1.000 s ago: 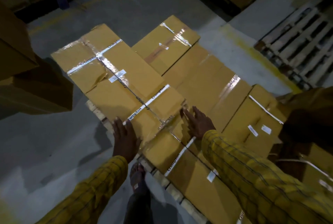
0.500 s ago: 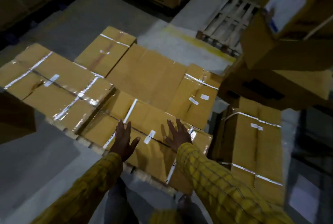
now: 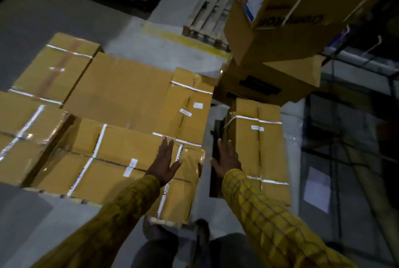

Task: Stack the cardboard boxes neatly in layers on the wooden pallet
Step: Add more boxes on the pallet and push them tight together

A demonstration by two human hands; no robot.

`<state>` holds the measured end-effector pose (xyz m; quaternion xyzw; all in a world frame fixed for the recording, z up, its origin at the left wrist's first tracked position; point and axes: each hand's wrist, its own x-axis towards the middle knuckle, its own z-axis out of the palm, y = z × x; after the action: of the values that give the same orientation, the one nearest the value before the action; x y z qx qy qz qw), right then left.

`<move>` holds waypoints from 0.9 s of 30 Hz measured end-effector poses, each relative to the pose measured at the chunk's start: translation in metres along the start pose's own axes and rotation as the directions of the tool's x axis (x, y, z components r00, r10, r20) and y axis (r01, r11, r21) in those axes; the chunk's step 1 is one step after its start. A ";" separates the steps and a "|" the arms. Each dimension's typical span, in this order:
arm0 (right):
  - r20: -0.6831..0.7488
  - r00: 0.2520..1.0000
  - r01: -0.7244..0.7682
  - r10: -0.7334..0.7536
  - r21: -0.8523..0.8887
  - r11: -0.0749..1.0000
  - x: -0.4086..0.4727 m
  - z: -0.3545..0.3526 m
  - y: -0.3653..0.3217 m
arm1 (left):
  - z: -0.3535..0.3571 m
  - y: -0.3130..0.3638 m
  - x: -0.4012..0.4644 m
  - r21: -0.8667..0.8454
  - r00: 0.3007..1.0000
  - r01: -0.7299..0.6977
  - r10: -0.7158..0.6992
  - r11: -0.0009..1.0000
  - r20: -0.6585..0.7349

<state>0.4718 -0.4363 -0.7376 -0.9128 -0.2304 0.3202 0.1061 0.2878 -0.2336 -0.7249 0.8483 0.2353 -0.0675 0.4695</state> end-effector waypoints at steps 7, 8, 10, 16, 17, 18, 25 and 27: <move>-0.053 0.996 -0.069 0.071 0.040 0.997 0.030 -0.040 0.090 | 0.090 0.074 0.078 -0.002 0.996 -0.079 0.079 0.997 0.044; -0.055 0.995 -0.085 0.087 0.050 0.995 0.040 -0.046 0.109 | 0.108 0.085 0.092 -0.007 0.996 -0.075 0.076 0.997 0.051; -0.048 0.991 -0.121 0.126 0.093 0.988 0.066 -0.053 0.152 | 0.150 0.100 0.125 -0.027 0.997 -0.066 0.067 0.997 0.050; -0.053 0.975 -0.212 0.215 0.061 0.975 0.154 -0.046 0.299 | 0.285 0.095 0.221 -0.089 0.994 0.106 -0.109 0.990 -0.029; -0.043 0.973 -0.226 0.228 0.033 0.973 0.167 -0.043 0.322 | 0.307 0.087 0.236 -0.082 0.990 0.135 -0.138 0.988 -0.041; -0.029 0.971 -0.237 0.237 0.009 0.971 0.178 -0.041 0.342 | 0.326 0.078 0.250 -0.090 0.983 0.170 -0.175 0.981 -0.048; 0.015 0.975 -0.222 0.222 0.135 0.966 0.224 -0.027 0.420 | 0.391 0.052 0.302 -0.236 0.912 0.378 -0.404 0.895 -0.071; 0.003 0.980 -0.192 0.197 0.240 0.952 0.226 -0.020 0.428 | 0.405 0.049 0.302 -0.306 0.904 0.333 -0.394 0.892 -0.164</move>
<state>0.7914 -0.7001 -0.9892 -0.9149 -0.0979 0.3450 0.1857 0.6195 -0.4902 -1.0113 0.7187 0.4486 -0.0266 0.5306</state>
